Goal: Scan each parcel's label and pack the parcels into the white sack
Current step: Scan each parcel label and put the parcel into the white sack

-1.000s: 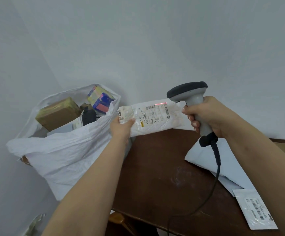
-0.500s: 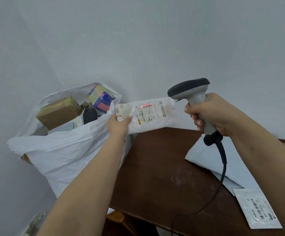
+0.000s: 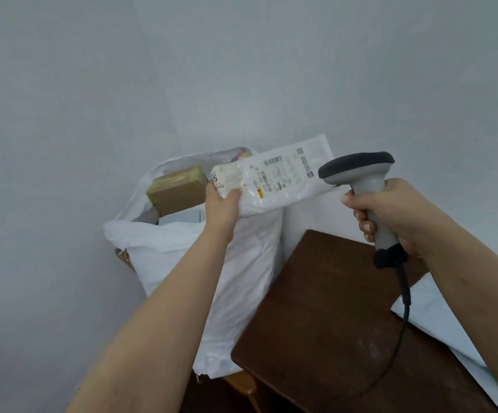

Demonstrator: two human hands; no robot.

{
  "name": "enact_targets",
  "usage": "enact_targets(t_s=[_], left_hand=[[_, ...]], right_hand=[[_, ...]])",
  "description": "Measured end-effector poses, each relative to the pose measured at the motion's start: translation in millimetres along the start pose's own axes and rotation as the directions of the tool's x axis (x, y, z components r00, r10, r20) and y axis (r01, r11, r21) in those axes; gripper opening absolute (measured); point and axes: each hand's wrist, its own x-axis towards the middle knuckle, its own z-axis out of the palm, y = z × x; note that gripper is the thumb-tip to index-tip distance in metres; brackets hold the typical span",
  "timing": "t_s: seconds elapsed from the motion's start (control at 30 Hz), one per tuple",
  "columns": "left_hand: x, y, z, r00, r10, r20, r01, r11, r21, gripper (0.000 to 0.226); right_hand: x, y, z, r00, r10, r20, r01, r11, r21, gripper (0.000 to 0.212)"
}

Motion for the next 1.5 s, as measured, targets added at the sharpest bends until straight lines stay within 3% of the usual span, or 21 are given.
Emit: enact_targets(t_s=[0.1,0.17,0.23,0.3,0.33,0.43,0.57,0.73,0.9,1.1,1.37,1.43,1.5], left_hand=[[34,19,-46,0.976,0.065,-0.206,-0.076,0.996,-0.046,0.049],[58,20,-78,0.955,0.055,-0.292,-0.049,0.998,0.028,0.057],[81,13,-105,0.939,-0.021,-0.345,0.099,0.973,0.209,0.076],[91,7,-122,0.903,-0.065,-0.425,0.294,0.814,0.501,0.095],[91,4,-124,0.903,-0.032,-0.429,0.311,0.738,0.598,0.094],[89,-10,-105,0.949,0.154,-0.275,0.091,0.701,0.708,0.074],[68,-27,-42,0.951,0.308,-0.012,-0.224,0.717,0.66,0.056],[19,-52,64,0.832,0.425,0.356,-0.554,0.667,0.498,0.048],[-55,-83,168,0.737,0.299,0.606,-0.595,0.713,0.371,0.048],[-150,-140,252,0.587,0.038,0.809,-0.57,0.73,0.378,0.054],[-290,-201,306,0.255,-0.195,0.947,-0.608,0.729,0.314,0.054],[-325,-217,307,0.165,-0.254,0.953,-0.647,0.701,0.299,0.057],[-353,-232,307,0.118,-0.326,0.938,-0.701,0.642,0.311,0.066]], right_hand=[[14,-3,29,0.999,-0.007,0.045,0.006,1.0,0.023,0.022],[23,-3,46,0.998,-0.008,0.061,0.006,1.0,0.028,0.025],[31,-1,59,0.998,-0.002,0.069,0.0,1.0,0.027,0.025],[37,3,66,0.998,0.013,0.059,-0.015,0.999,0.03,0.023],[40,5,68,0.998,0.022,0.053,-0.024,0.999,0.034,0.023],[44,13,66,0.998,0.055,0.024,-0.056,0.997,0.044,0.022],[45,28,45,0.993,0.109,-0.047,-0.106,0.992,0.062,0.018],[29,60,-15,0.962,0.22,-0.16,-0.201,0.971,0.126,0.018],[-7,101,-99,0.888,0.326,-0.324,-0.268,0.94,0.211,0.016],[-60,151,-196,0.741,0.45,-0.498,-0.309,0.887,0.343,0.015],[-120,207,-275,0.573,0.554,-0.603,-0.347,0.831,0.434,0.026],[-132,220,-288,0.549,0.588,-0.594,-0.374,0.808,0.455,0.023],[-141,231,-298,0.537,0.616,-0.576,-0.395,0.787,0.473,0.018]])
